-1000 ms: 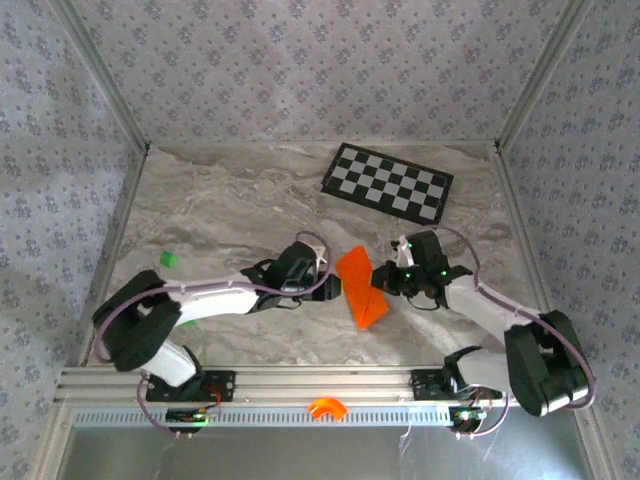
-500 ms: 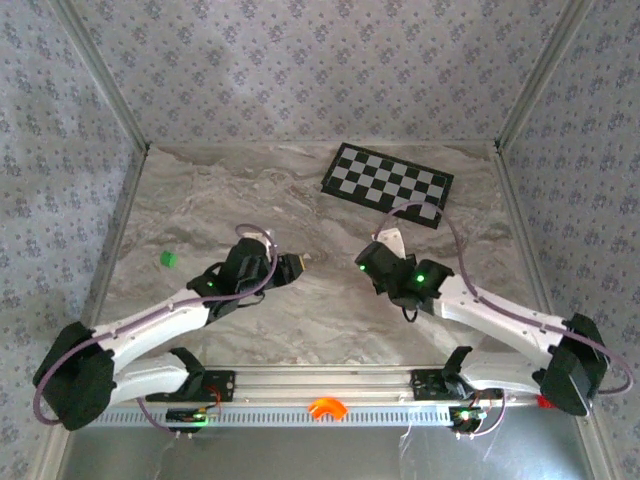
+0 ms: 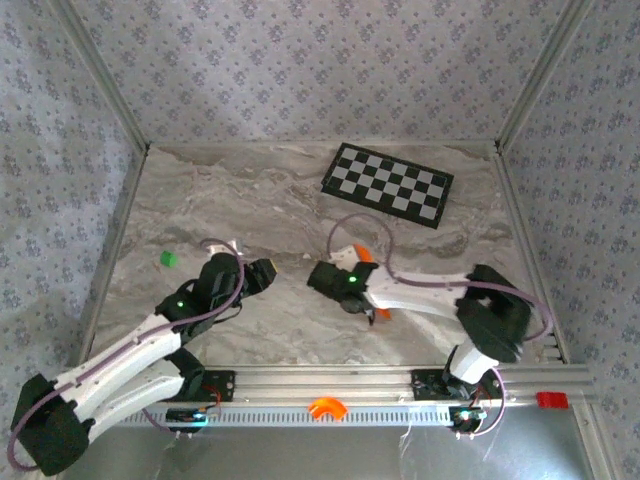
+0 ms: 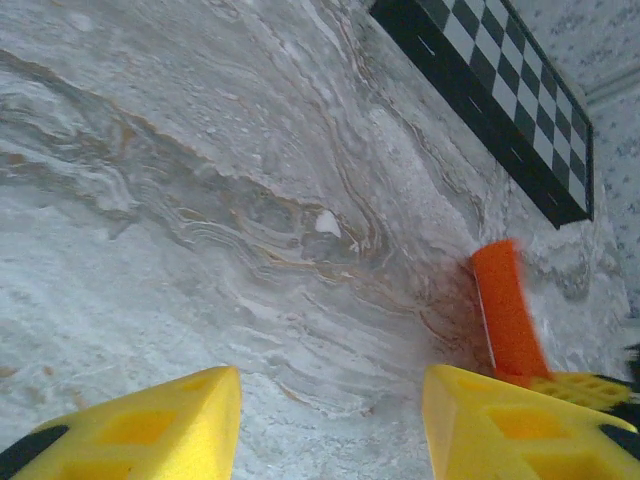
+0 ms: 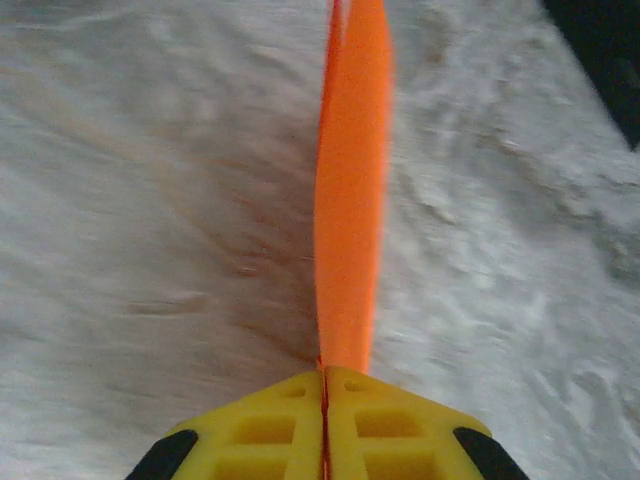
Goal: Fold a paper plane with a square sheet of paper (pick it up from the middle)
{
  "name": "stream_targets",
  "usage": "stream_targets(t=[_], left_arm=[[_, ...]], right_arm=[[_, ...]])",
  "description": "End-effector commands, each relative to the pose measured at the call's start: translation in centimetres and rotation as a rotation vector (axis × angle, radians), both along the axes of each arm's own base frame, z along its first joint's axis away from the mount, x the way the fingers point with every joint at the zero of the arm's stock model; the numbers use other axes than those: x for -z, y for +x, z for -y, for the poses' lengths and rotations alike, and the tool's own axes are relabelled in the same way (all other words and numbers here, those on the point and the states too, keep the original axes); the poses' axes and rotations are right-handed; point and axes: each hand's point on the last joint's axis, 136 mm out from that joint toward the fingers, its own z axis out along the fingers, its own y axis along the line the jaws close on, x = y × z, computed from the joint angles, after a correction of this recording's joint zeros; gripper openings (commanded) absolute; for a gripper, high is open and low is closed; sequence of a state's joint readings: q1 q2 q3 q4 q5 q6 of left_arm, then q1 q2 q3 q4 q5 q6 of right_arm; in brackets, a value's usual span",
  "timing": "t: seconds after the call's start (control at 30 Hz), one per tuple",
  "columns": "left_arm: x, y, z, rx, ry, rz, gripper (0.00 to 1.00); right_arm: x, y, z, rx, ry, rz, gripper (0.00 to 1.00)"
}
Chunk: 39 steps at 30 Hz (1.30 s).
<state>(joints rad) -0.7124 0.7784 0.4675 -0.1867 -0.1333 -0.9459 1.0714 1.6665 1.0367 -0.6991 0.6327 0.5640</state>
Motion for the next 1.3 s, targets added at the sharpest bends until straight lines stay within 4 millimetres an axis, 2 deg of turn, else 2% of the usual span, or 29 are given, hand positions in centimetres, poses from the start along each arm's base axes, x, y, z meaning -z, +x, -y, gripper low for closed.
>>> stream_targets(t=[0.0, 0.07, 0.13, 0.2, 0.27, 0.4, 0.53, 0.57, 0.67, 0.77, 0.87, 1.03, 1.27], left_arm=[[0.3, -0.4, -2.1, -0.074, 0.031, -0.008, 0.52], [0.1, -0.6, -2.5, -0.085, 0.029, -0.003, 0.52], [0.0, -0.7, -2.8, -0.090, 0.023, 0.001, 0.52], [-0.1, -0.9, -2.9, -0.090, 0.023, 0.001, 0.52], [0.0, -1.1, -2.9, -0.090, 0.018, -0.007, 0.52], [-0.1, -1.1, -1.8, -0.054, -0.022, -0.023, 0.52], [0.6, -0.8, 0.0, 0.012, -0.032, -0.059, 0.52], [0.8, -0.7, 0.9, 0.042, -0.039, -0.072, 0.51], [2.0, -0.4, 3.5, 0.140, -0.044, -0.136, 0.47], [3.1, -0.3, 6.1, 0.228, -0.024, -0.196, 0.43], [3.9, -0.3, 8.9, 0.290, -0.035, -0.227, 0.43], [5.6, -0.5, 12.2, 0.346, -0.044, -0.282, 0.43], [7.4, -0.6, 13.6, 0.355, -0.081, -0.338, 0.43]], right_arm=[[1.7, -1.3, -4.8, -0.024, 0.120, -0.150, 0.09], [2.8, -2.3, -7.5, -0.046, 0.264, -0.274, 0.09], [2.8, -2.6, -10.3, -0.051, 0.476, -0.370, 0.13], [2.3, -2.4, -11.4, -0.044, 0.683, -0.453, 0.25], [0.6, -1.7, -12.2, -0.068, 0.866, -0.486, 0.40], [-1.4, -1.7, -10.7, -0.103, 0.977, -0.510, 0.46], [-2.1, -1.8, -7.8, -0.092, 1.031, -0.516, 0.48], [-2.0, -1.5, -6.6, -0.061, 1.034, -0.501, 0.46], [-0.6, -0.9, -3.2, 0.031, 1.058, -0.479, 0.33], [0.5, -0.5, -1.1, 0.101, 1.095, -0.483, 0.19], [1.1, -0.4, -0.5, 0.123, 1.113, -0.490, 0.14], [1.6, -0.2, -1.4, 0.122, 1.148, -0.532, 0.08], [3.4, -0.4, -1.9, 0.146, 1.135, -0.594, 0.07]])
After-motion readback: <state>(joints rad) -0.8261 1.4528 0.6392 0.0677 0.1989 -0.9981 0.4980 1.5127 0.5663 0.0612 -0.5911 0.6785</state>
